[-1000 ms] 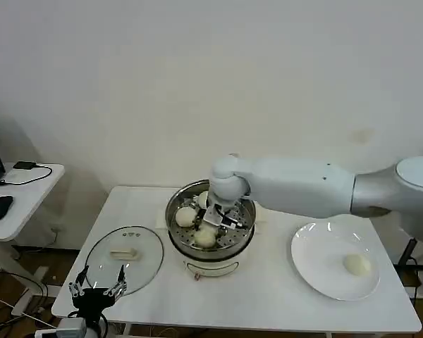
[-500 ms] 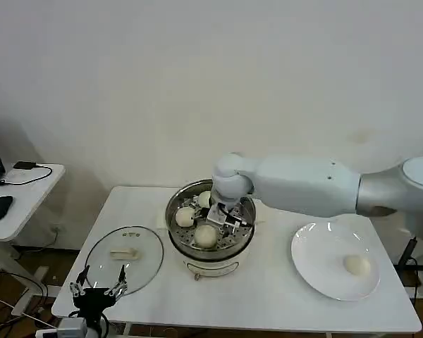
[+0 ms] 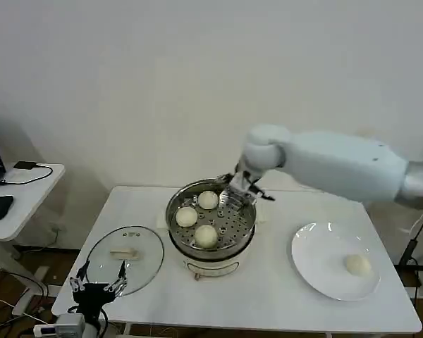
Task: Take steamed baozi put them in steamer then cover it.
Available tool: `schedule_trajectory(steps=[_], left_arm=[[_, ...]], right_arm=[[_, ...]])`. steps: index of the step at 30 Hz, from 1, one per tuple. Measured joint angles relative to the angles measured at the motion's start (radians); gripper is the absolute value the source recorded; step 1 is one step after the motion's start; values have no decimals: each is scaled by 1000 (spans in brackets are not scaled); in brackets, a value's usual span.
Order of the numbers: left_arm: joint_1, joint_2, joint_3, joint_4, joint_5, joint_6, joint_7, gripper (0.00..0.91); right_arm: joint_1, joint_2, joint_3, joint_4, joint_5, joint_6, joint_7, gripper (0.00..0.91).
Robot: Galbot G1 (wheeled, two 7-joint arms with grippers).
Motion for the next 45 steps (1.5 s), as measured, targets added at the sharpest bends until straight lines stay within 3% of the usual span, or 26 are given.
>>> schedule_trajectory(steps=[13,23,34,45], left_arm=[[-7,17,34,-1,11,0,8,907],[2,15,53,3,30,0,13,907],[9,19,49,5,33,2,14,907],[14,10,44,9,35,2,14,907]], right_arm=[[-126,-371,98,40,1,-151,-37,907],[-465,-573,355,38,-36,-208,-47,907],[-803,-623,633,-20,-79,-250,-34,907],[-913,-572,723,-100,-116,-265,-18,907]])
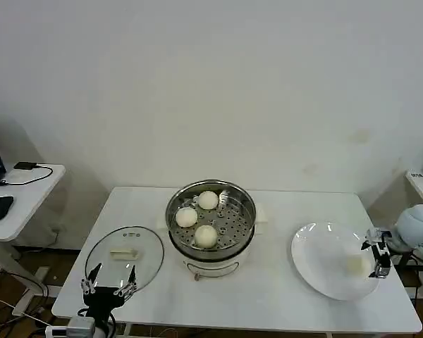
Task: Take steamed baozi put them in steamer then cover it.
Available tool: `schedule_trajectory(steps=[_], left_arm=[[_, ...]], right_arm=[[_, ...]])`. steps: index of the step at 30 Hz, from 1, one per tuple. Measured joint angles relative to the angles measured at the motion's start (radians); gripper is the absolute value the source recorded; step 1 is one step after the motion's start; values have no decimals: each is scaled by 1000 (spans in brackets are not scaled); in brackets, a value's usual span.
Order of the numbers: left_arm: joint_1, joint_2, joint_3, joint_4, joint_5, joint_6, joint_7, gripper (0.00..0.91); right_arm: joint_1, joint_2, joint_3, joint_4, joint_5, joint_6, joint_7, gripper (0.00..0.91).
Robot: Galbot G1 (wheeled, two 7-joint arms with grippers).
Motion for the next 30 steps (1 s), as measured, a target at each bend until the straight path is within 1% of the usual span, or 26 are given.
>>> schedule_trajectory(steps=[4,7,9,11,14,15,17,21,23,30], left_arm=[[2,-2,-2,9,0,-2,0,907],[2,-4,-2,10,1,-2,0,907],[1,-4,-2,10,1,-2,0,907],[0,-3,-2,10,1,-2,0,907],[-1,-3,-2,11,1,-2,0,907],[-1,-3,-2,11,2,-2,0,907],[-1,-4,0,11,3,-2,1,907],[-2,-7,3,13,6,-1,1,907],[-2,-8,3,13,6,-2,1,907],[-2,-9,3,12,6,-1,1,907]], right_arm=[[-13,19,17,-30,-11,0,7,907],[-20,35,25,-52,-19,0,11,887],[-24,44,30,-65,-22,0,13,836],[-28,53,35,-78,-25,0,15,826],[-32,68,40,-93,-26,1,19,776],[-33,72,42,-98,-26,2,21,736],[-35,79,44,-105,-24,1,22,685],[-39,85,47,-109,-21,-2,22,615],[-39,86,47,-109,-19,-5,22,595],[-34,86,47,-108,-9,-13,20,605]])
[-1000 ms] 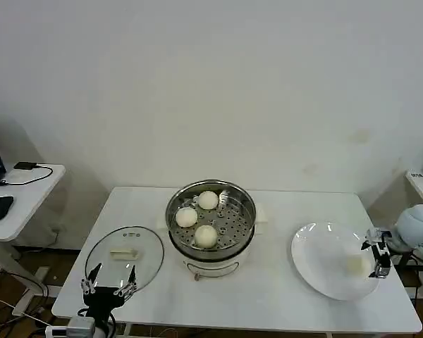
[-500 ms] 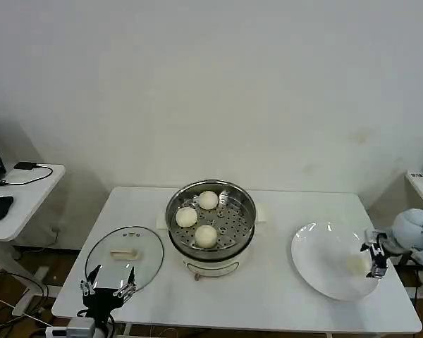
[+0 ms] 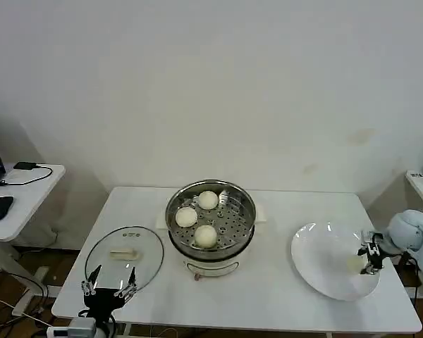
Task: Take steamed baozi put them in steamer then cover it.
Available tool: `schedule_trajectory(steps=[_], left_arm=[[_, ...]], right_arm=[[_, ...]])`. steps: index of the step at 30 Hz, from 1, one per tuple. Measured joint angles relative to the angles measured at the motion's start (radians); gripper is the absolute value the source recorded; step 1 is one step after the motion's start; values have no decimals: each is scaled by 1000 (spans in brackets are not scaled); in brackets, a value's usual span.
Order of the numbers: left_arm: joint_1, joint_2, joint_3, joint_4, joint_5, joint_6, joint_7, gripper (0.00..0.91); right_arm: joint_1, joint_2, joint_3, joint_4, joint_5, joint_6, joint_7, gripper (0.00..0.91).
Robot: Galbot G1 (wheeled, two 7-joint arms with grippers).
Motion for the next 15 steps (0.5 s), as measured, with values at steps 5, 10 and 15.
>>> schedule_trajectory(steps=[5,10,15], left_arm=[[1,7,-6,1,-1,0,0,907],[-2,10,-7,2,-2,0,-1,907],[-10,9,-3,4,-1,3,-1,907]], right_arm=[[34,-16,-21,24,21,-12,-1,605],[143,-45,-105,84,71,-32,-1,605],[316,-49,-231,159,148,-63,7,605]])
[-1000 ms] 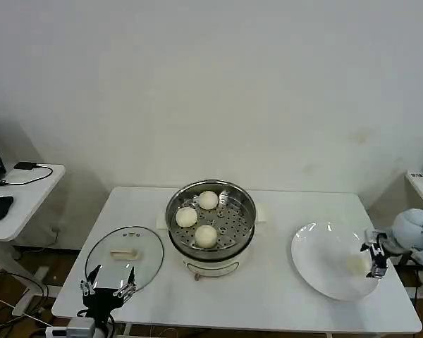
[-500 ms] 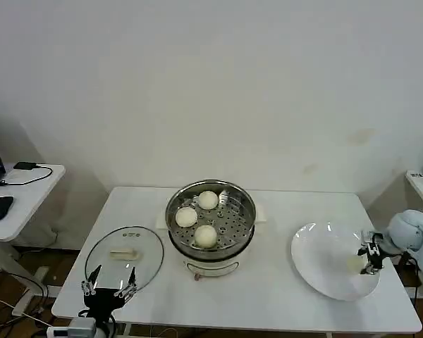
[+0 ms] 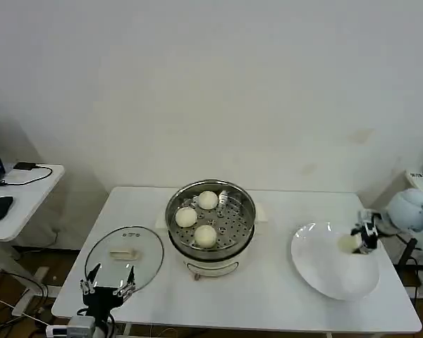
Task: Take steamed baozi put them in steamer then cover it.
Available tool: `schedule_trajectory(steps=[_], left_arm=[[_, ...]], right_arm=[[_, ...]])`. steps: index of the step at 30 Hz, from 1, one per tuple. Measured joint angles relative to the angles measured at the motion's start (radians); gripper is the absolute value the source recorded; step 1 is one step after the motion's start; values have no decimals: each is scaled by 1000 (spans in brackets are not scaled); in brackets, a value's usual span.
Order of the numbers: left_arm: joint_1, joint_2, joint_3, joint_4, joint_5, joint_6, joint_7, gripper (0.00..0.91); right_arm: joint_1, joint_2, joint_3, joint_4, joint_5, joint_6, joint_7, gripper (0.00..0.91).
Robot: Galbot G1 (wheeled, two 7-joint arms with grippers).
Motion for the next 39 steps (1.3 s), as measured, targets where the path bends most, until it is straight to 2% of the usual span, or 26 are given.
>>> schedule_trajectory(steps=[8,18,29,39], left_arm=[[-10,-2,0,2,1,3,-1,907],[-17,-2,-7,4,3,4,-1,907],[-14,-4,-14,3,4,1,-1,907],[-22,-4,-9,10,2,-3,1,907]], right_arm=[[328,77,-254,77,160,-72,28,615],[601,303,-489,102,419,-190,103,615],[660,520,-585,69,684,-323,213,615],[633,600,-628,21,766,-387,262,615]])
